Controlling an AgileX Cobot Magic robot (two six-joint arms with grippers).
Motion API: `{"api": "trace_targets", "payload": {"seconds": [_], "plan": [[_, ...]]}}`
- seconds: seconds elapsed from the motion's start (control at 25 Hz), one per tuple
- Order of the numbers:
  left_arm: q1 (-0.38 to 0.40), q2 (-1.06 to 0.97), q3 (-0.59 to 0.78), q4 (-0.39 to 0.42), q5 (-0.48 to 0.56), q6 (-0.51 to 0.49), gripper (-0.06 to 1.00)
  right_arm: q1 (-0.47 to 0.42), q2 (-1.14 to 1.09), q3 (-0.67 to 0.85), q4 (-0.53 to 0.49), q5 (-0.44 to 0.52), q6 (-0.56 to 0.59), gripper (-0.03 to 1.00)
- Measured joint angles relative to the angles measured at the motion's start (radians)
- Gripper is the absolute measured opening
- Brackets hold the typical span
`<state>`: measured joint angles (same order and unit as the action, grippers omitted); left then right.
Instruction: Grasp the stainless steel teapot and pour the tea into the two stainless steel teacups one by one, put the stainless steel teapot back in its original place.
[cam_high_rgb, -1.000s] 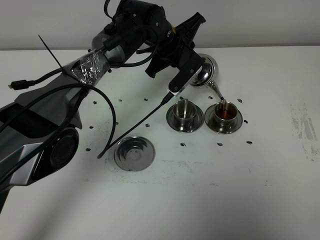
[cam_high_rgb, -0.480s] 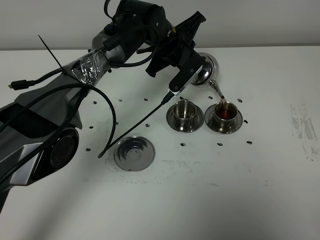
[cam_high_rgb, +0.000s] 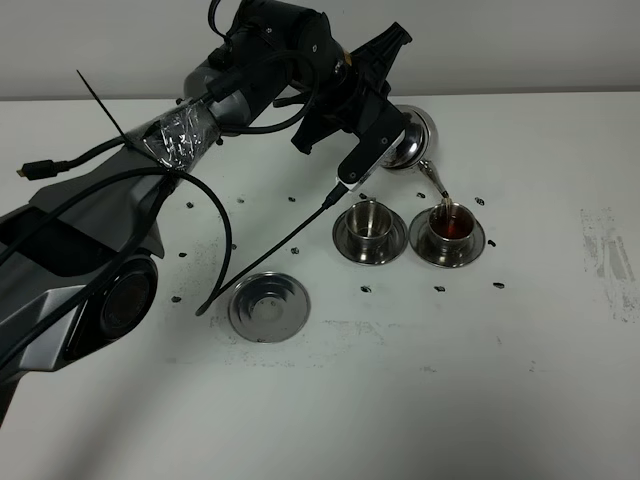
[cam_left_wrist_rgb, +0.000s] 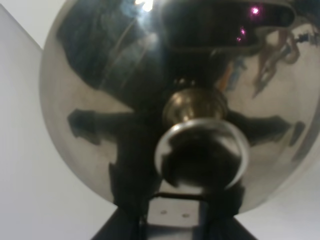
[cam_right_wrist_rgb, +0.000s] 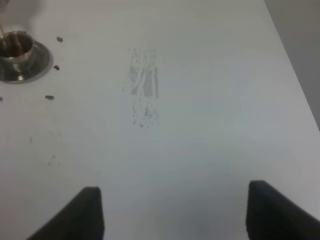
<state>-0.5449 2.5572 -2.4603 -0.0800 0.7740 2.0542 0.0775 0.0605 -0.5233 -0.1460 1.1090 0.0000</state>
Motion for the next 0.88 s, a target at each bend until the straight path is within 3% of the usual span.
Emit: {"api": "trace_targets", "payload": {"seconds": [0.88], "plan": [[0.000,0.000,0.000,0.000,-0.010,0.005,0.18,0.000,0.000,0.000,0.000,0.000,0.000,0.58]]}}
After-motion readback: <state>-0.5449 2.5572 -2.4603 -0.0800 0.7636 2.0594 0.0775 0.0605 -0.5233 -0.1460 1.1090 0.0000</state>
